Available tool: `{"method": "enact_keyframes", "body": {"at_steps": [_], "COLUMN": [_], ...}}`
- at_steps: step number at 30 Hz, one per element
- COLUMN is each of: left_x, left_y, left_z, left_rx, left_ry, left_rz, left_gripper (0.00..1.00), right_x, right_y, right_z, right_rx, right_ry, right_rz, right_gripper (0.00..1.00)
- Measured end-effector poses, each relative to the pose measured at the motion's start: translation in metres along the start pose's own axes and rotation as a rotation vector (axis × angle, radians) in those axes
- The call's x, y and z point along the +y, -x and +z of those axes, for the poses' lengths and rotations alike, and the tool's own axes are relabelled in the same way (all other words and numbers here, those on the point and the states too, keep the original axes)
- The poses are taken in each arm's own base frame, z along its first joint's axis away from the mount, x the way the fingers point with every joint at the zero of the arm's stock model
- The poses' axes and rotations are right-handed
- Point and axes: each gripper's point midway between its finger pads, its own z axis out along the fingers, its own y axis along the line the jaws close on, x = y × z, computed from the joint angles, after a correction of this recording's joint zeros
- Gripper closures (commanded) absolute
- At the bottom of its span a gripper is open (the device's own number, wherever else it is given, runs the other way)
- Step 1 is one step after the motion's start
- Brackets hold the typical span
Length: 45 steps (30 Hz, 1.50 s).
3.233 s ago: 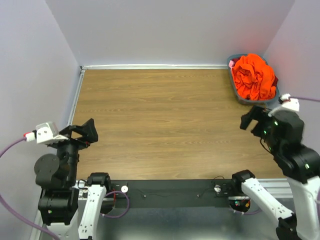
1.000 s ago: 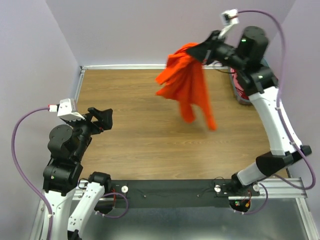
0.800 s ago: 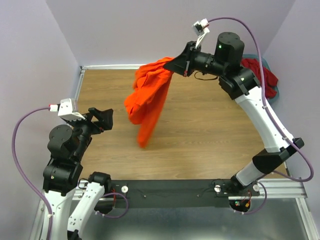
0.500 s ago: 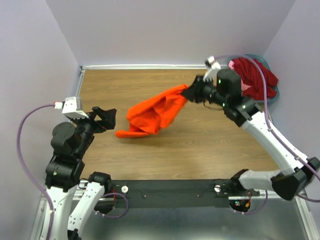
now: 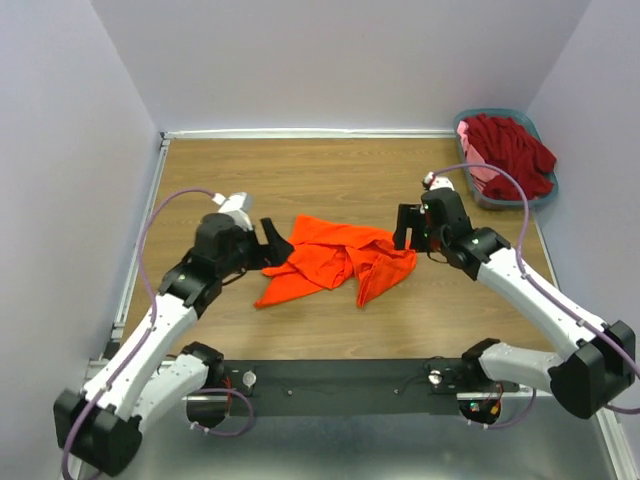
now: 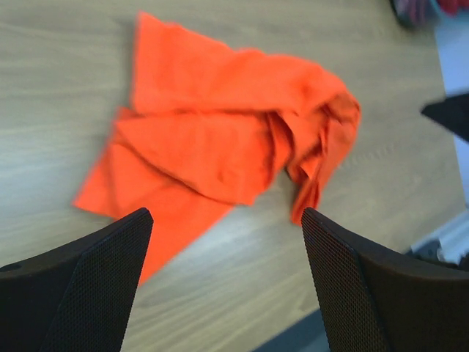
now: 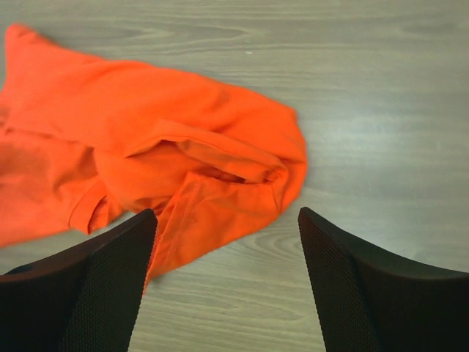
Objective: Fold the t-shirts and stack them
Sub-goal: Flatten the tshirt out
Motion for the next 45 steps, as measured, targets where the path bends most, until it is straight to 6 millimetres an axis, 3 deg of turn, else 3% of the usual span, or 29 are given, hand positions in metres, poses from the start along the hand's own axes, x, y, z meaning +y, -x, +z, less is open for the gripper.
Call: {"method": "enact_keyframes", "body": {"at_steps": [4, 8, 12, 16, 23, 30, 34, 38, 45], "left_x": [-0.03, -0.05, -0.039, -0.019, 0.012, 0.023, 0.04, 0.043, 0.049], "left_y": [-0.04, -0.063, -0.081, -0.078, -0.053, -0.066, -0.081, -0.075, -0.082], "left_z": [0.028, 0.059, 0.09, 0.107, 0.119, 0.119, 0.103, 0.09, 0.107], "left_rx": [0.122, 0.17, 0.196, 0.167, 0.073, 0.094, 0.099, 0.058, 0.093], "left_ry": [-0.064, -0.071, 0.014, 0.09, 0.146, 0.173, 0.23, 0.239, 0.27], "left_rz": [-0.019, -0.064, -0.111, -0.156, -0.232, -0.246, -0.268, -0.28, -0.274], "left_gripper": [0.22, 0.29, 0.3, 0.29, 0.29, 0.28, 0.28, 0.28, 0.31], "right_x": [0.019, 0.033, 0.047, 0.06, 0.078, 0.085, 0.085, 0.086, 0.087], "right_y": [-0.003, -0.037, -0.068, -0.074, -0.063, -0.069, -0.069, -0.069, -0.073], "right_z": [0.011, 0.034, 0.045, 0.043, 0.039, 0.037, 0.037, 0.036, 0.037], "right_rx": [0.061, 0.214, 0.33, 0.348, 0.319, 0.329, 0.33, 0.331, 0.34], "right_ry": [0.093, 0.166, 0.214, 0.25, 0.303, 0.319, 0.32, 0.322, 0.32], "right_rz": [-0.105, -0.149, -0.188, -0.207, -0.214, -0.23, -0.23, -0.23, -0.231], "right_gripper": [0.23, 0.28, 0.28, 0.28, 0.28, 0.28, 0.28, 0.28, 0.28]}}
